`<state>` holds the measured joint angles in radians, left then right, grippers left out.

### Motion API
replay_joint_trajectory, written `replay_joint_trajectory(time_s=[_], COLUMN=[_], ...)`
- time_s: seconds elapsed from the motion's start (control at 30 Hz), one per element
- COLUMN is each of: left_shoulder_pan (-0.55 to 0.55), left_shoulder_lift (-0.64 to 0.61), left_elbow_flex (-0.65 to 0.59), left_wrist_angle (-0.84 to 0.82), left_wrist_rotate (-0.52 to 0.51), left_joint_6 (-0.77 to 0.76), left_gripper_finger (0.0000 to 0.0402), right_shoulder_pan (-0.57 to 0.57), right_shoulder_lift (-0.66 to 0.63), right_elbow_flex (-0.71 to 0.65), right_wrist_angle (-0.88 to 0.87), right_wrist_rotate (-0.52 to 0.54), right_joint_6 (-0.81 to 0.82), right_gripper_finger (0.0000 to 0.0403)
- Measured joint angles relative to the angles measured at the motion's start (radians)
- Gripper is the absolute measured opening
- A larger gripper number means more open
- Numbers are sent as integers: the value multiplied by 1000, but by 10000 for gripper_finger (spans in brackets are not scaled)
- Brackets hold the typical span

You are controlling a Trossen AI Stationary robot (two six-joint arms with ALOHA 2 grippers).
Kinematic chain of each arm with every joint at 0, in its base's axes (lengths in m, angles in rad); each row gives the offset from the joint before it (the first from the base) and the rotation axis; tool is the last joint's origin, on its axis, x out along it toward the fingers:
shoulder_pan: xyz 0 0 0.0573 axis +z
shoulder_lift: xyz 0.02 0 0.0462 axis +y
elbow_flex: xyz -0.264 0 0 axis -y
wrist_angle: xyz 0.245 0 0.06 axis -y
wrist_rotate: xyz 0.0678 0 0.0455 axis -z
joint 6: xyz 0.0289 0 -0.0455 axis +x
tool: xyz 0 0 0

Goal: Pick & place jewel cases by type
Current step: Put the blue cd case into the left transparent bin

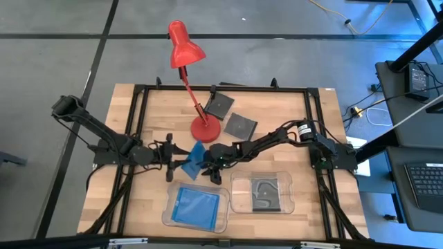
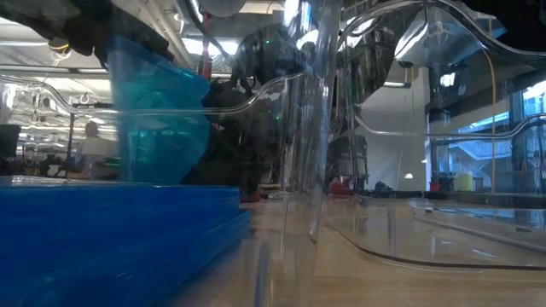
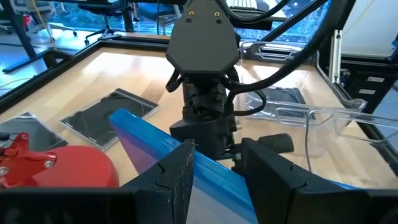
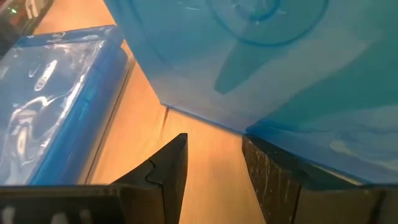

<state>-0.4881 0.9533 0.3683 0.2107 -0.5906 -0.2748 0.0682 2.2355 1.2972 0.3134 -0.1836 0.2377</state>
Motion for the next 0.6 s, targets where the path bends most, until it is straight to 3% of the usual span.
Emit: replay_joint_trajectory(time_s=[0.6], left_shoulder_pan=[0], left_shoulder_lift=[45], left_elbow_flex=[-3], left_wrist_angle=[84], left_wrist_rotate=[-36], left_joint_6=[-33], left_gripper_finger=[129], right_shoulder_pan=[0], right_shoulder_lift=[-1], right_elbow_flex=[0], right_wrist_angle=[2], right_wrist_rotate=[54], right_joint_6=[-23], right_gripper_finger=[163])
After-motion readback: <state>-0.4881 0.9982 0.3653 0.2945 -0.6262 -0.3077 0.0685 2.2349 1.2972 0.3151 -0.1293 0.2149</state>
